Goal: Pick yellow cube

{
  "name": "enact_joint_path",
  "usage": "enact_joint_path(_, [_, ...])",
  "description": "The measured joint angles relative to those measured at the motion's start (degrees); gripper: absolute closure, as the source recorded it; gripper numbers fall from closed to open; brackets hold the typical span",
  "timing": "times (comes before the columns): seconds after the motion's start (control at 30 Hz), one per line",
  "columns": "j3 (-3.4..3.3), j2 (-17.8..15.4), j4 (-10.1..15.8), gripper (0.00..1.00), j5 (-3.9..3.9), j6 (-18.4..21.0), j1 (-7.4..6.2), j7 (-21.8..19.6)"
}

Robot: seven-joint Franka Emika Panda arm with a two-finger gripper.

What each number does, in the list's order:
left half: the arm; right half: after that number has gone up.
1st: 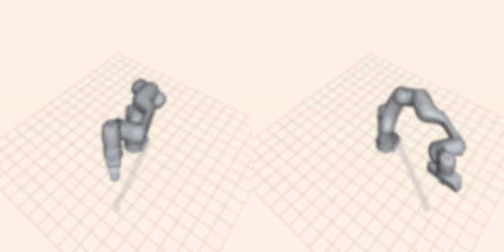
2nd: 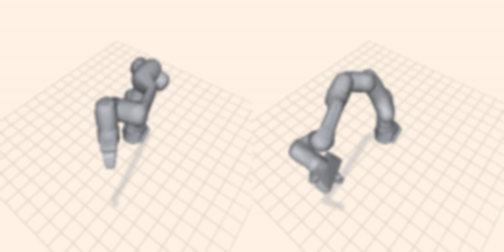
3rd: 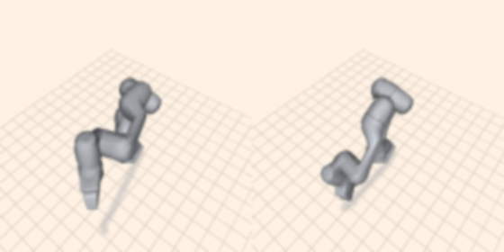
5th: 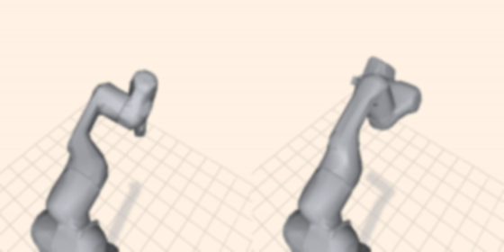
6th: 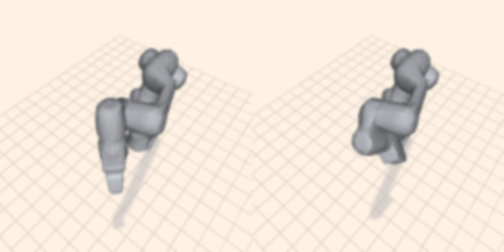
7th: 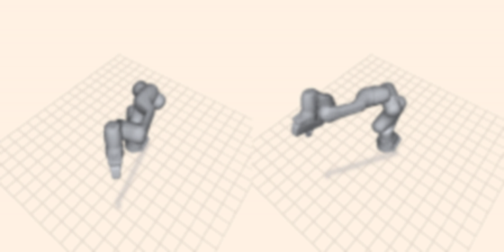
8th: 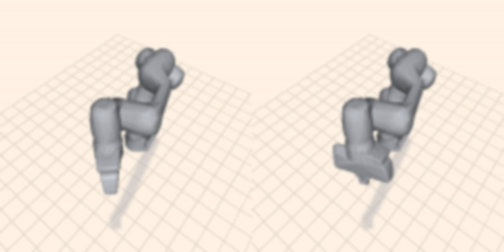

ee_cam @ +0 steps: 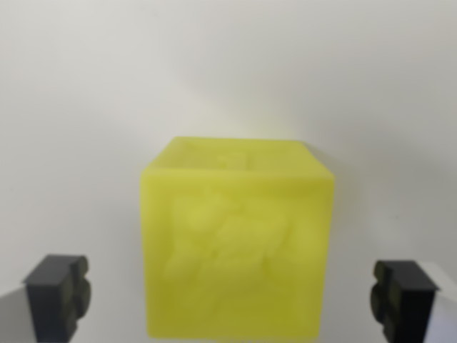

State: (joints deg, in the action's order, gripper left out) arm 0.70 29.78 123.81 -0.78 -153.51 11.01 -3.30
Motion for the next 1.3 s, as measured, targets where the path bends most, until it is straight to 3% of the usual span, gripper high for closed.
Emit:
enact_joint_path(0.47, [-0.01, 4.8, -1.36, 0.0, -0.17, -3.42, 0.02, -0.1])
enact_joint_path(0.67, [-0.01, 5.18, -1.48, 0.0, -0.19, -3.68, 0.04, -0.11])
enact_joint_path(0.7, [-0.01, 5.18, -1.49, 1.0, -0.2, -3.69, 0.04, -0.11])
enact_joint_path(1.3, [0.0, 0.22, -0.05, 1.0, -0.05, -0.19, 0.04, 0.01])
